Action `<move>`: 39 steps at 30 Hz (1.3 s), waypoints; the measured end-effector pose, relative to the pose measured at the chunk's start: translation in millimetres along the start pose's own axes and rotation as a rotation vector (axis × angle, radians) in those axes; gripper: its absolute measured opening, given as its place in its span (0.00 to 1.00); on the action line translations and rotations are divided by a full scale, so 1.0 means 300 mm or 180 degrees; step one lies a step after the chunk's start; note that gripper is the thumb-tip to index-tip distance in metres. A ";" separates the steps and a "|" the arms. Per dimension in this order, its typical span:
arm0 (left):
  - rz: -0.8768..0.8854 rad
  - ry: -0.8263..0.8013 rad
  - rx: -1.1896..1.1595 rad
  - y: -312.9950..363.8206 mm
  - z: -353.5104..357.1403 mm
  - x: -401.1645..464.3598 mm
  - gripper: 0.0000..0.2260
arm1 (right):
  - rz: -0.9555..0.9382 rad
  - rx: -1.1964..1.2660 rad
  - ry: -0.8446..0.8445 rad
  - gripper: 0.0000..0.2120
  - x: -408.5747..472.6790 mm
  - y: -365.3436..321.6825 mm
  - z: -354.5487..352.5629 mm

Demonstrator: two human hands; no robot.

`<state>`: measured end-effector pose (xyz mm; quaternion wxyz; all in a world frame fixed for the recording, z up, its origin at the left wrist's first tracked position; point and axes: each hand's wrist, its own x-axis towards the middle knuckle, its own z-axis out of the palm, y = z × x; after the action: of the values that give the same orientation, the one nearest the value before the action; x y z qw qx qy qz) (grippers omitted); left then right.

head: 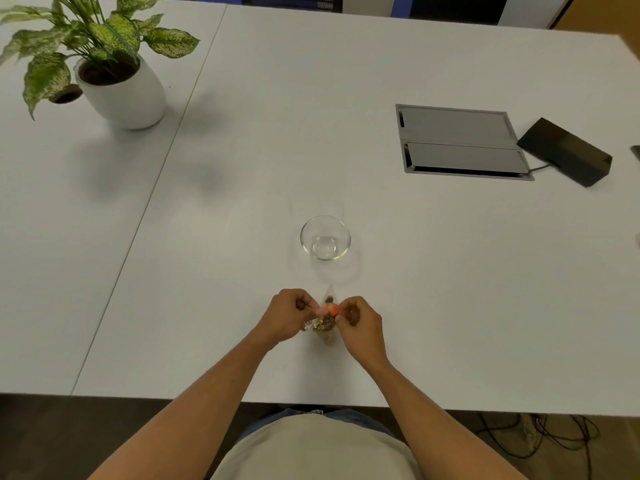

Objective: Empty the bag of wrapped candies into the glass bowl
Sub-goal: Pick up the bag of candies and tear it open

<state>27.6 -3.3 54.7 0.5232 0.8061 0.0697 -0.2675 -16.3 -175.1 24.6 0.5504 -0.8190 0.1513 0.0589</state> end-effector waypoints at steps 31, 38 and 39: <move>0.0148 0.0205 -0.0107 -0.004 0.036 -0.054 0.07 | 0.0419 -0.0144 -0.0845 0.09 0.025 -0.117 -0.019; 0.0424 0.0498 0.0446 0.036 0.050 -0.057 0.09 | 0.0032 -0.1150 -0.0590 0.09 0.028 -0.147 0.000; 0.0483 0.0602 0.0554 0.039 0.055 -0.058 0.09 | 0.0028 -0.1230 -0.0508 0.10 0.029 -0.150 0.002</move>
<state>11.6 -20.1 67.8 0.4611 0.8730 0.0341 -0.1551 5.9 -160.5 62.1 0.3931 -0.9014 0.0966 0.1539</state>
